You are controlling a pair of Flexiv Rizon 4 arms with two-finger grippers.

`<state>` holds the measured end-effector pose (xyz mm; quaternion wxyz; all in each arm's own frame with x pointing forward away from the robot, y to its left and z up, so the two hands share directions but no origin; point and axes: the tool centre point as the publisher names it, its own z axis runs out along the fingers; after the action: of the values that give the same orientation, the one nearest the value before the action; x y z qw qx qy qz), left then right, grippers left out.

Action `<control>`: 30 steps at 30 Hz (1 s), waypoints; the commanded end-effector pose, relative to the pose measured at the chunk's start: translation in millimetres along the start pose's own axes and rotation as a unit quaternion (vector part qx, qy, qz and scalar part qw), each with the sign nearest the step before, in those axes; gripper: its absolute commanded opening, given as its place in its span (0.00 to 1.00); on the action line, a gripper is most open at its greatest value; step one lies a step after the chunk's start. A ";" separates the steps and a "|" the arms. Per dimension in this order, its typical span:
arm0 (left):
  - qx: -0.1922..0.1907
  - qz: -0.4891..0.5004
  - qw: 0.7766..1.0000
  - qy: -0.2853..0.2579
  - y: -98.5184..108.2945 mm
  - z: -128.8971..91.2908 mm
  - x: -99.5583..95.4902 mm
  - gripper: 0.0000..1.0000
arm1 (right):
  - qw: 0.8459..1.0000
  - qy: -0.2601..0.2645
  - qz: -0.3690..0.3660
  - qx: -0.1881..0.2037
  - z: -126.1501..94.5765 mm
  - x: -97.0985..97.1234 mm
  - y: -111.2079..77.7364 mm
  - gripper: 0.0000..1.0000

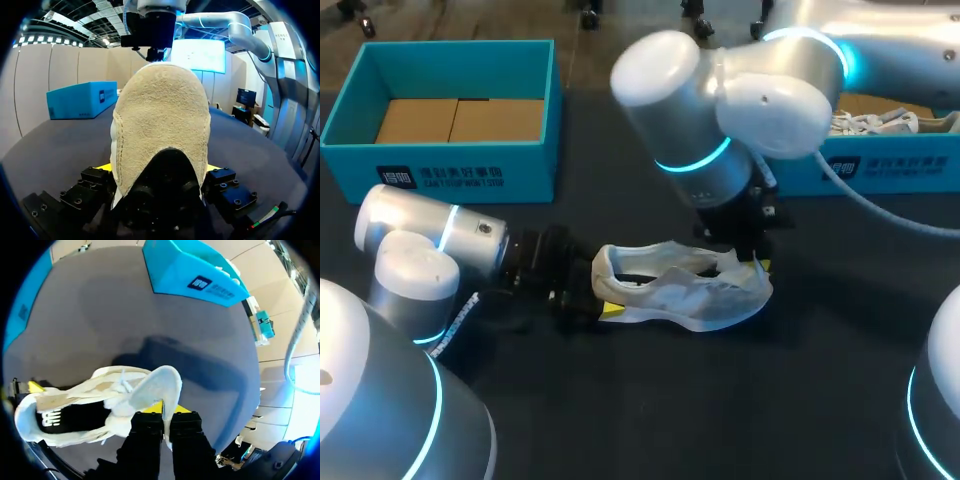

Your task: Take the shoe out of the shoebox, open the shoe tongue, remove and reinsert the insole, then place the shoe into the shoebox

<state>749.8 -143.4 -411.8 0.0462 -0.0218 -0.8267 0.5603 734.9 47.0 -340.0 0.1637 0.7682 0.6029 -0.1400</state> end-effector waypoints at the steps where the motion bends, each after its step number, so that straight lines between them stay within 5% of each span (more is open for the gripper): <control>1: -0.003 0.000 1.000 0.001 2.2 -2.0 -0.1 0.00 | 0.999 0.035 -0.001 0.008 29.0 -9.8 2.5 0.36; 3: -0.003 0.000 1.000 0.001 2.2 -2.0 -0.1 0.00 | 0.999 0.041 0.001 0.008 34.6 -10.9 2.7 0.47; 4: -0.003 0.000 1.000 0.001 2.2 -2.0 -0.1 0.00 | 0.999 0.040 0.001 0.011 36.5 -11.0 3.0 0.81; 5: -0.003 0.000 1.000 0.001 2.2 -2.0 -0.1 0.00 | 0.999 0.043 0.003 0.012 38.3 -11.0 3.3 1.00; 13: -0.003 0.000 1.000 0.001 2.2 -2.0 -0.1 0.00 | 0.998 0.050 0.007 0.021 40.3 -6.7 5.0 1.00; 30: -0.003 0.000 1.000 0.001 2.2 -2.0 -0.1 0.00 | 0.999 0.033 -0.022 -0.030 -33.6 12.0 14.9 1.00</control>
<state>749.8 -140.7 -413.8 0.0460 -0.0212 -0.8273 0.5594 750.3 55.7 -320.9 0.1521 0.7566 0.6297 -0.0890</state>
